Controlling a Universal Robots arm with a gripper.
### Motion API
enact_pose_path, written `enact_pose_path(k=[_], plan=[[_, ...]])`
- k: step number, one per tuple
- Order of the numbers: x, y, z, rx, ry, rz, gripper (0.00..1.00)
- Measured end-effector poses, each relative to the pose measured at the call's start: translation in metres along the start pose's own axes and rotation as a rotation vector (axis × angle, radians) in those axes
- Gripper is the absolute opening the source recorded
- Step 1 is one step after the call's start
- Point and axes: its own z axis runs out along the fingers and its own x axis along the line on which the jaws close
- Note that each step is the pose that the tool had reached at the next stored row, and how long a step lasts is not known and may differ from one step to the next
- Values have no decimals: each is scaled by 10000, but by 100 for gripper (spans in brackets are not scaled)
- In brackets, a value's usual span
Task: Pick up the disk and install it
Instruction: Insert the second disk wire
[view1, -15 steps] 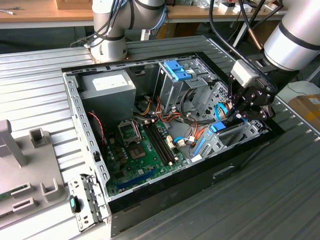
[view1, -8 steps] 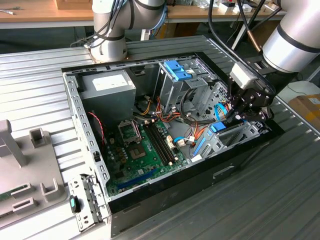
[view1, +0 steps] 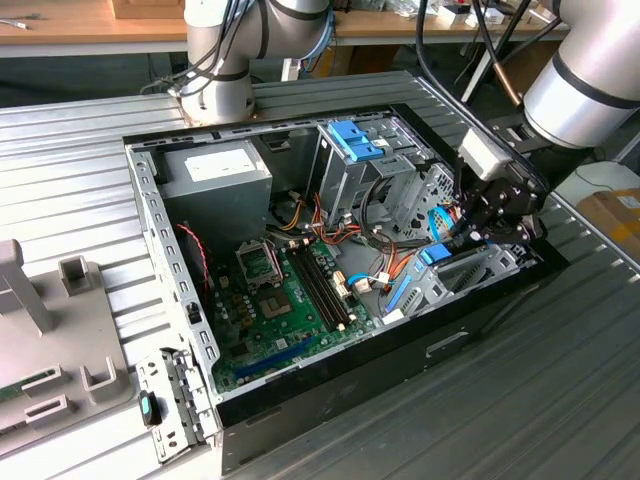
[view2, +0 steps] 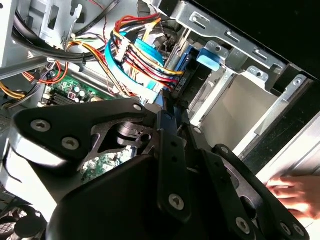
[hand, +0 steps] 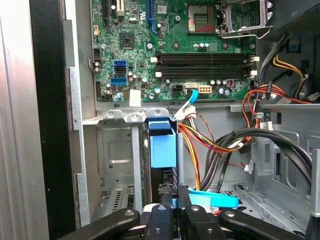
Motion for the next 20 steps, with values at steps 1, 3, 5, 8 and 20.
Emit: enact_pose_path(k=[1,3,5,8,20], plan=[[0,0,0,0,0,0,24],[0,0,-3,0,8,-1,30],[-1,-1,-13,0,10,0,30],[-9,-5,-110,0,8,0,30],[-56,-29,-659,3,4,-1,30]])
